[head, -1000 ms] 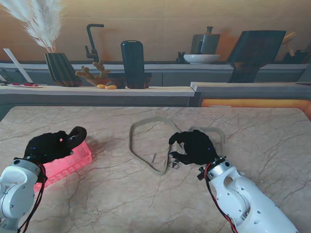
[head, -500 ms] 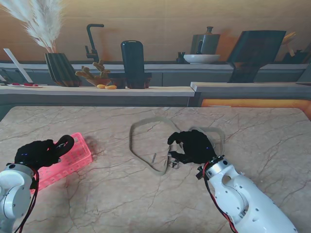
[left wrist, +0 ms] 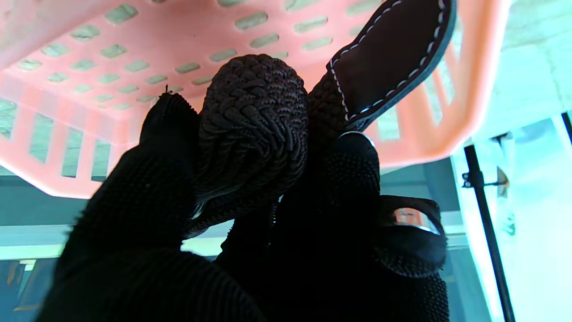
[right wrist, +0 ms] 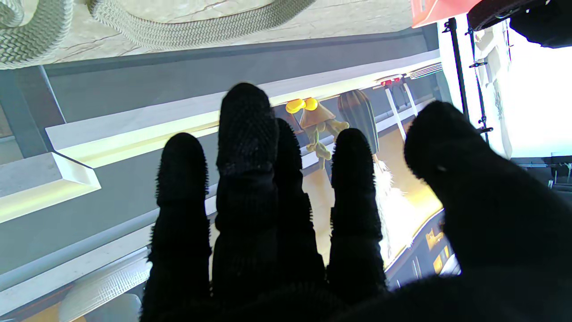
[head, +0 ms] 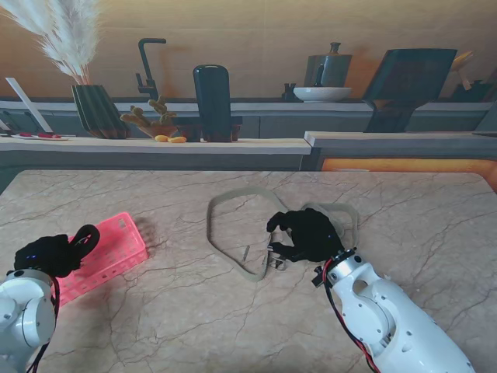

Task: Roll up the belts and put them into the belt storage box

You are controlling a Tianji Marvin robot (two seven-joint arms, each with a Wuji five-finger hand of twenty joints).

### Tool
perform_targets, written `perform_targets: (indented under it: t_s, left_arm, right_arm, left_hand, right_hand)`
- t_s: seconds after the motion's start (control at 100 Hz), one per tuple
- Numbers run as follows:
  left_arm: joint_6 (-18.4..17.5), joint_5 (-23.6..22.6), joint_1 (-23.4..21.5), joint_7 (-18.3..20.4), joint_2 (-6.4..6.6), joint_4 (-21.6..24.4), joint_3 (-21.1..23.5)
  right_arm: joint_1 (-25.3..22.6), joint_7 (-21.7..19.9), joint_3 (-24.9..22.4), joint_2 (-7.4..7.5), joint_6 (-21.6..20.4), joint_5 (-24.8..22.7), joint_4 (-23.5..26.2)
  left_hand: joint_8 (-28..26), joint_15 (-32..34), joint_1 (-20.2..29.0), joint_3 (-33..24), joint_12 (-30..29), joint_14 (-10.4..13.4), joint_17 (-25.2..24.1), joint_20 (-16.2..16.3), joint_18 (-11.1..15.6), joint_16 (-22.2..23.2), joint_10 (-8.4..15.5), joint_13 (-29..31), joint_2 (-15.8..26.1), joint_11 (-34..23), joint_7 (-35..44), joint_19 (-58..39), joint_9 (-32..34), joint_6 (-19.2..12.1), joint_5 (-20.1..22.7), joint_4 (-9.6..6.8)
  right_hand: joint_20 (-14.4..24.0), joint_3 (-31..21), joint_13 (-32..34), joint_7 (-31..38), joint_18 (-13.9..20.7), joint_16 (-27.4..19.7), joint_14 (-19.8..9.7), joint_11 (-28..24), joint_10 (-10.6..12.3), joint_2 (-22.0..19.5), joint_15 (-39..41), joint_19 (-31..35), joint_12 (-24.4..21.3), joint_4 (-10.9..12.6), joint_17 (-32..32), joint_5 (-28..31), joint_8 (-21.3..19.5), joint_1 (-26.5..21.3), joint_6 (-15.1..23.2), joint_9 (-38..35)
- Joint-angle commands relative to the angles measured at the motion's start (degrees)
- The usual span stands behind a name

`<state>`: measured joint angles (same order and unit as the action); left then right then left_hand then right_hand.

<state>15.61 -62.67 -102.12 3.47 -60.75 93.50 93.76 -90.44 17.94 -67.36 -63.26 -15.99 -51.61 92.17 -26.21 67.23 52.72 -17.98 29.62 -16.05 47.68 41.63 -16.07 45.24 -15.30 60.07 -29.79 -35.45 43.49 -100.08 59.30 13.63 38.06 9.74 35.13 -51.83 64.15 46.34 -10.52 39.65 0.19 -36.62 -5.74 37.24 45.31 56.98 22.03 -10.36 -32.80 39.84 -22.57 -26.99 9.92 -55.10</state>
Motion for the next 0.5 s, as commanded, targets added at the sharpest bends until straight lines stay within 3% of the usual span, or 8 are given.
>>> perform_targets:
  t_s: [0.0, 0.49]
  left_arm:
    - [0.9, 0.6, -0.1, 0.9, -0.21, -0.4, -0.3]
    - [6.3, -4.4, 1.7, 5.9, 0.56, -2.7, -2.3]
  right_arm:
    - [0.0, -0.2, 0.2, -0.15, 0.2, 0.0, 0.0]
    - [0.2, 0.0, 0.3, -0.22, 0.6, 0.2, -0.6]
  left_hand:
    - [-1.0, 1.2, 6.0, -8.5, 0.0, -1.4, 2.4, -0.6, 2.5, -0.6, -1.3, 1.4, 3.2, -5.6, 8.1, -8.1, 2.5, -3.7, 6.2, -6.01]
    - [-0.5, -0.3, 7.0, -6.2, -1.4, -2.2, 0.3, -2.2, 0.8, -1.5, -1.8, 0.1, 4.5, -5.2, 8.0, -6.5, 1.7, -3.3, 5.6, -6.29]
  right_hand:
    - [1.2, 0.3, -1.1, 1.2, -0.3, -0.4, 0.2, -0.7, 0.4, -1.8, 1.5, -0.6, 0.8, 0.9, 1.1, 0.3, 0.4, 1.6, -0.1, 0.1]
    - [1.2, 0.2, -1.2, 1.4, -0.4, -0.4, 0.4, -0.8, 0.4, -2.2, 1.6, -0.5, 0.8, 0.9, 1.1, 0.2, 0.5, 1.7, -0.1, 0.1]
